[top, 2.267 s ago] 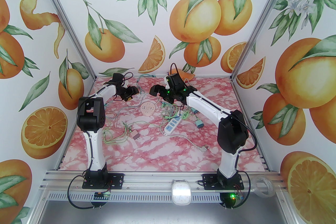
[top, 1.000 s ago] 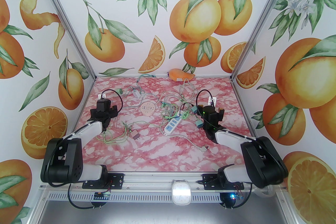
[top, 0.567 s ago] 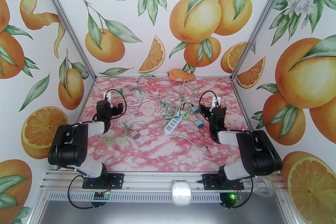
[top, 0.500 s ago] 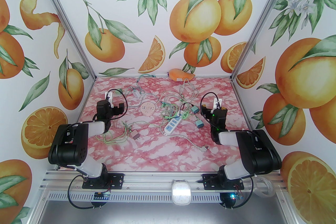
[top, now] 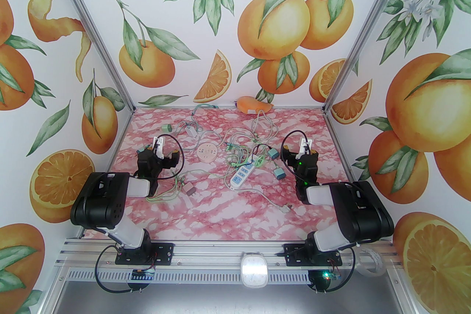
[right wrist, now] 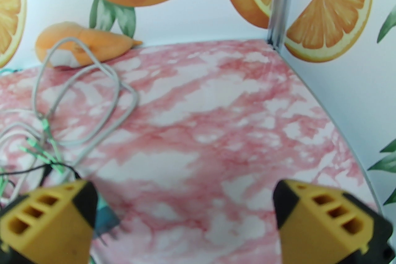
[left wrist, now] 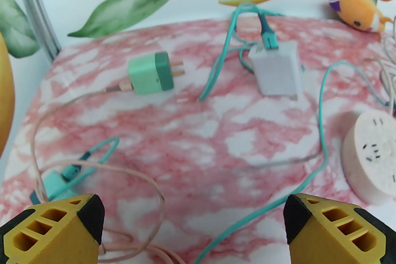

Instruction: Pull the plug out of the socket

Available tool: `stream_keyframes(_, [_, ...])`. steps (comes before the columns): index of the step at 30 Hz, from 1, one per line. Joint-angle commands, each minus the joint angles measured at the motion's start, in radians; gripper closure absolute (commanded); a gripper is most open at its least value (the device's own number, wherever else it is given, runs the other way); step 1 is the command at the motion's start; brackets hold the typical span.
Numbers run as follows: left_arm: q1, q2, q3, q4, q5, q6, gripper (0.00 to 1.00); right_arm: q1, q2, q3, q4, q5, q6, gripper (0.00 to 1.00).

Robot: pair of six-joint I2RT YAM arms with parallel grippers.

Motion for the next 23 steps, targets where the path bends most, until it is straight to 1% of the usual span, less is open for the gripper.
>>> stream_keyframes(1, [-0.004, -0.003, 0.010, 0.088, -0.021, 0.005, 0.00, 0.006, 0.006, -0.011, 0.050, 0.022, 0.015, 0.00])
stream_keyframes(6, [-0.005, -0.008, 0.009, 0.082, -0.023, 0.007, 0.00, 0.009, 0.007, 0.005, 0.020, 0.012, 0.009, 0.00])
stream_keyframes(23, [-0.006, -0.006, 0.008, 0.085, -0.025, 0.008, 0.00, 0.012, 0.009, 0.009, 0.011, 0.004, 0.002, 0.00])
